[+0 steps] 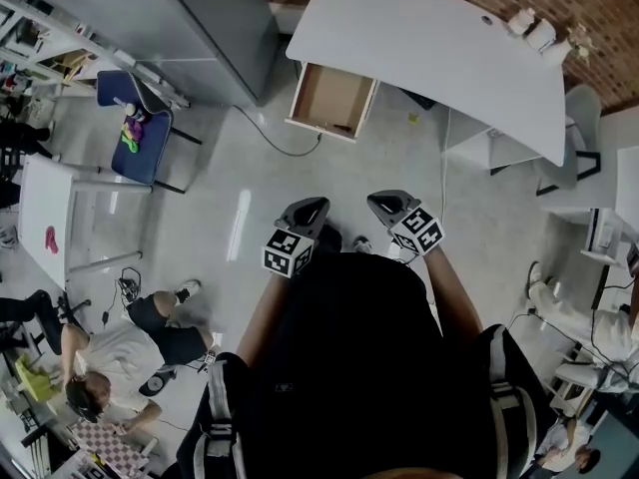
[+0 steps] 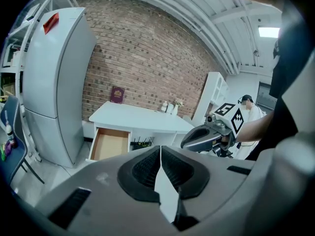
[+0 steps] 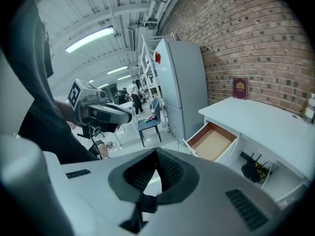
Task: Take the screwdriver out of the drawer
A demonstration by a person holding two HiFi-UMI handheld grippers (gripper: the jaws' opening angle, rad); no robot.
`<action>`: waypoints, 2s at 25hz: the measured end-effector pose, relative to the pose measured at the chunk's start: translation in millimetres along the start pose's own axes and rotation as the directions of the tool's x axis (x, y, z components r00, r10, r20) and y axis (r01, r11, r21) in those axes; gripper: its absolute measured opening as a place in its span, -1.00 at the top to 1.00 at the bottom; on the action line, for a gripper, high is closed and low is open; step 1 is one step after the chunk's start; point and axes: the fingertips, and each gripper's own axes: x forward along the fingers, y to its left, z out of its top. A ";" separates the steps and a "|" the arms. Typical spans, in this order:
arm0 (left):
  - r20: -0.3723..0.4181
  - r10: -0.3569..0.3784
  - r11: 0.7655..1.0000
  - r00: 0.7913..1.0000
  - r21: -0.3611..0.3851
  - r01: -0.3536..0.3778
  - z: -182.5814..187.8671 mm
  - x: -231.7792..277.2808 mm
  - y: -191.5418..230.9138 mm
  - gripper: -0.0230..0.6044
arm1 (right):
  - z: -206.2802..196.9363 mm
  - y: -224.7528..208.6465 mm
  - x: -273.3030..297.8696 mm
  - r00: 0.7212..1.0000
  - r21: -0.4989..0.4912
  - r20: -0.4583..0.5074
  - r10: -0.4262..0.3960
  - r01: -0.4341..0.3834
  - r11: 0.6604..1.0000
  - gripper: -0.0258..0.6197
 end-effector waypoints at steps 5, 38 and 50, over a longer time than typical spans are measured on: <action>-0.006 -0.011 1.000 1.000 0.008 0.011 12.0 4.7 29.2 0.87 | 15.2 -11.1 19.9 1.000 0.009 -0.004 -0.010 0.010 1.000 0.75; 0.005 -0.007 1.000 1.000 0.002 0.007 47.1 2.5 161.2 0.87 | 76.9 -47.0 126.8 0.999 -0.004 -0.047 -0.009 0.009 1.000 0.75; 0.023 0.018 1.000 1.000 -0.024 -0.017 43.8 -8.0 188.8 0.87 | 84.0 -49.5 148.6 0.996 -0.035 -0.084 -0.013 0.010 0.999 0.75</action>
